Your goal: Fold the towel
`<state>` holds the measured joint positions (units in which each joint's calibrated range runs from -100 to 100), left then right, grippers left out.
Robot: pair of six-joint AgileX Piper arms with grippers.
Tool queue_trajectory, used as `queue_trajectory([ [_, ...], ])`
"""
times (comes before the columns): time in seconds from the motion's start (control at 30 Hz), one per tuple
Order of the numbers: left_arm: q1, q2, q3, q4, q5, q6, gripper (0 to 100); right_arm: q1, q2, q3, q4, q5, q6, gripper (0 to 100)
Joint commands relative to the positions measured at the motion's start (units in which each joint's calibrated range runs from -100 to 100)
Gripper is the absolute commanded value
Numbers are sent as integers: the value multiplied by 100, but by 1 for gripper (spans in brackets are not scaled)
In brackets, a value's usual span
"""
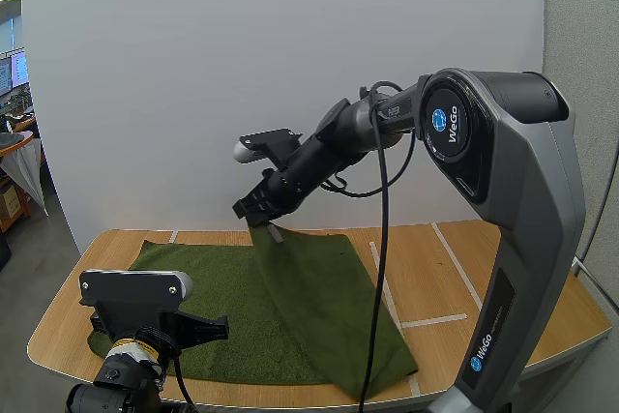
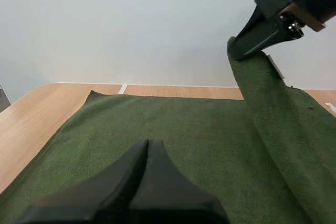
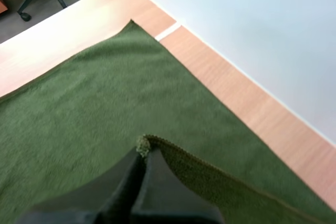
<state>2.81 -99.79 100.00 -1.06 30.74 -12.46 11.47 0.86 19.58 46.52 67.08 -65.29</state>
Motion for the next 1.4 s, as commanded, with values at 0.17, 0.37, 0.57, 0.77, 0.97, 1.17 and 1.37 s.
queue_trajectory([
  [0.17,-15,-21,0,11,-125,-10,0,466,189,-482,34,-974,26,0],
  [0.37,-15,-21,0,11,-125,-10,0,562,660,-1116,45,-793,159,0],
  [0.57,-15,-21,0,11,-125,-10,0,598,1059,-1798,56,-648,264,0],
  [0.77,-15,-21,0,11,-125,-10,0,700,1385,-2415,204,-412,373,0],
  [0.97,-15,-21,0,11,-125,-10,0,962,1728,-2904,192,-453,407,0],
  [1.17,-15,-21,0,11,-125,-10,0,1122,2214,-3497,114,-506,659,0],
  [1.37,-15,-21,0,11,-125,-10,0,1164,2715,-4100,104,-605,707,0],
])
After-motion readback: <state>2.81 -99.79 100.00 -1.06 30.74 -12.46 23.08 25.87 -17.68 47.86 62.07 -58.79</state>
